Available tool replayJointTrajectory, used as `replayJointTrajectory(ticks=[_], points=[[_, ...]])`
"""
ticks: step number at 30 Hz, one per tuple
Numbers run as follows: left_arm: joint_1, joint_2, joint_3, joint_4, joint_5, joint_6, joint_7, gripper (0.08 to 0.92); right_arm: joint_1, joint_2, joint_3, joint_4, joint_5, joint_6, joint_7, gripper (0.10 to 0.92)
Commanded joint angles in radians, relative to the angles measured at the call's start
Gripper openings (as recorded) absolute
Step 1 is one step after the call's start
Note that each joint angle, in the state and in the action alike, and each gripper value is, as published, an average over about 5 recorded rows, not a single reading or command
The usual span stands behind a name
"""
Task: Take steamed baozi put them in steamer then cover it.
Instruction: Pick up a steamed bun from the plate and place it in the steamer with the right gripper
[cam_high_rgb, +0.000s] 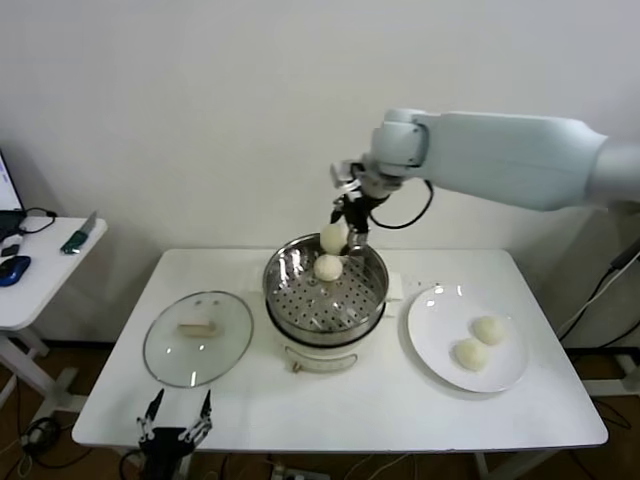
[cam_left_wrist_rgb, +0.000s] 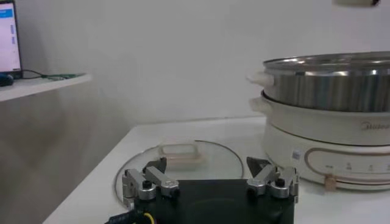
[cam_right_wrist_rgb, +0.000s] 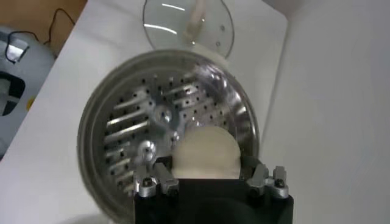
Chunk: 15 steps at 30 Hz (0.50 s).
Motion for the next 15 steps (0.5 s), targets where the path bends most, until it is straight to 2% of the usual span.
replayJointTrajectory(ticks=[1, 15], points=[[0.002, -0.001, 0.001, -0.001, 0.001, 0.000, 0.001, 0.823, -0.126, 0.182, -0.001, -0.084, -0.002, -0.032, 0.040, 0.721], [0.011, 0.000, -0.002, -0.001, 0.001, -0.001, 0.000, 0.823, -0.287, 0.236, 0.029, -0.247, -0.120, -0.030, 0.054, 0.719]])
